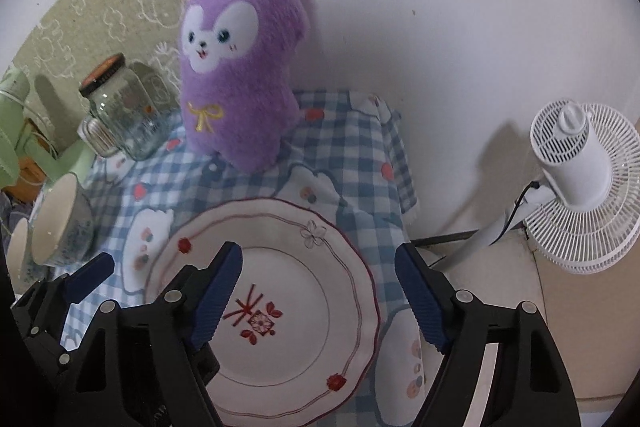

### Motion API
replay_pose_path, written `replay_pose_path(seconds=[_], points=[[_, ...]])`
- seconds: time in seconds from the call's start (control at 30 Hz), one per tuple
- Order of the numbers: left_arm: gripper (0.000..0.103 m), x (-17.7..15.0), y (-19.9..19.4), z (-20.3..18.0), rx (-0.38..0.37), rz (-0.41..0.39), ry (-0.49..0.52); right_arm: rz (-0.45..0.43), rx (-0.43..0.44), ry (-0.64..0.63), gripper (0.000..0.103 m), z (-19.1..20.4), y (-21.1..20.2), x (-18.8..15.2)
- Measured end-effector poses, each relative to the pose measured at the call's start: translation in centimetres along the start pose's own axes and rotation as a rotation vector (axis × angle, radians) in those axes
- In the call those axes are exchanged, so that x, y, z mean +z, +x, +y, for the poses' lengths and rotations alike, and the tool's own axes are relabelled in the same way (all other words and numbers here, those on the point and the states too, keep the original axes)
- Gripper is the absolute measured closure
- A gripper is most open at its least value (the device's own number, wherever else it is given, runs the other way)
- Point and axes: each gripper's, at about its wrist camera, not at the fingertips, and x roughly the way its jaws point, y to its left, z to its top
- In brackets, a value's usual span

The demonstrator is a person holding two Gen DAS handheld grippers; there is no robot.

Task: Organize plates and bowls
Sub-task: 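Close both tools on the rim of the red-rimmed plate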

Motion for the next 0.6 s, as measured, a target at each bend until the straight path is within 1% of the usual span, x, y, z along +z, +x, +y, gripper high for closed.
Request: replay_pose_path(seconds=[0.03, 0.1, 0.23, 0.4, 0.43, 0.47, 0.53, 0.6], points=[[0.022, -0.1, 0.3, 0.0, 0.0, 0.008, 0.0, 0.009, -0.003, 0.004, 0.025, -0.2, 0.4, -0.2], [0.028, -0.3, 1.0, -0.1, -0.001, 0.026, 0.001, 0.026, -0.006, 0.009, 0.026, -0.4, 1.1, -0.6], [0.03, -0.8, 1.7, -0.3, 0.0, 0.043, 0.018, 0.046, -0.012, 0.008, 0.029, -0.7, 2.0, -1.3], [0.038, -1.5, 2.7, -0.4, -0.005, 0.076, 0.02, 0.078, -0.013, 0.016, 0.034, -0.8, 3.2, -2.0], [0.04, -1.6, 2.9, -0.4, -0.007, 0.082, 0.019, 0.082, -0.013, 0.018, 0.036, -0.9, 3.4, -2.2], [0.042, -1.8, 3.1, -0.4, -0.008, 0.09, 0.02, 0.083, -0.015, 0.018, 0.042, -0.9, 3.5, -2.3], [0.043, -2.0, 2.9, -0.5, -0.002, 0.08, 0.029, 0.078, -0.024, 0.02, 0.046, -1.0, 3.7, -2.5], [0.047, -2.1, 2.7, -0.8, 0.013, 0.073, 0.051, 0.079, -0.029, 0.022, 0.05, -1.2, 3.8, -2.5]])
